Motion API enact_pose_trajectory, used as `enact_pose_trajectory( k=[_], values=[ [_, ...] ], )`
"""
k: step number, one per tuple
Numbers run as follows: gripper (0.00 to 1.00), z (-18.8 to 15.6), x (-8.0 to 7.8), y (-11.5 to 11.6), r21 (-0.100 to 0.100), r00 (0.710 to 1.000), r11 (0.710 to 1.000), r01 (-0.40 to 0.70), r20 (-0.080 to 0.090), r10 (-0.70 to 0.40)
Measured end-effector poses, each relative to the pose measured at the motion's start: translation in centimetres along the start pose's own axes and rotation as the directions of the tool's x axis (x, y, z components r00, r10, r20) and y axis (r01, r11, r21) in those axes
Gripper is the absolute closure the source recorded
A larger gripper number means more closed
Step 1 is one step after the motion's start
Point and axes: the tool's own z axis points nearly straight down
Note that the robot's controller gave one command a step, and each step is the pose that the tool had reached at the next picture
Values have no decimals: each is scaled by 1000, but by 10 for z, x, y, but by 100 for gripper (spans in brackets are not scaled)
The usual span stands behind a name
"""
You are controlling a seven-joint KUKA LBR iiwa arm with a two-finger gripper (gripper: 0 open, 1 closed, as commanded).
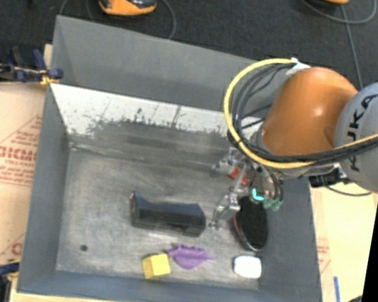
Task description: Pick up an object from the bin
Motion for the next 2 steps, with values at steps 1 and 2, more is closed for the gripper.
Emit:
enact_pose_trajectory(
  k=[1,2],
  values=[
    [0,31,8,2,0,1000,1000,-5,11,5],
    [0,91,-10,8,1,1000,1000,19,5,-19]
  ],
)
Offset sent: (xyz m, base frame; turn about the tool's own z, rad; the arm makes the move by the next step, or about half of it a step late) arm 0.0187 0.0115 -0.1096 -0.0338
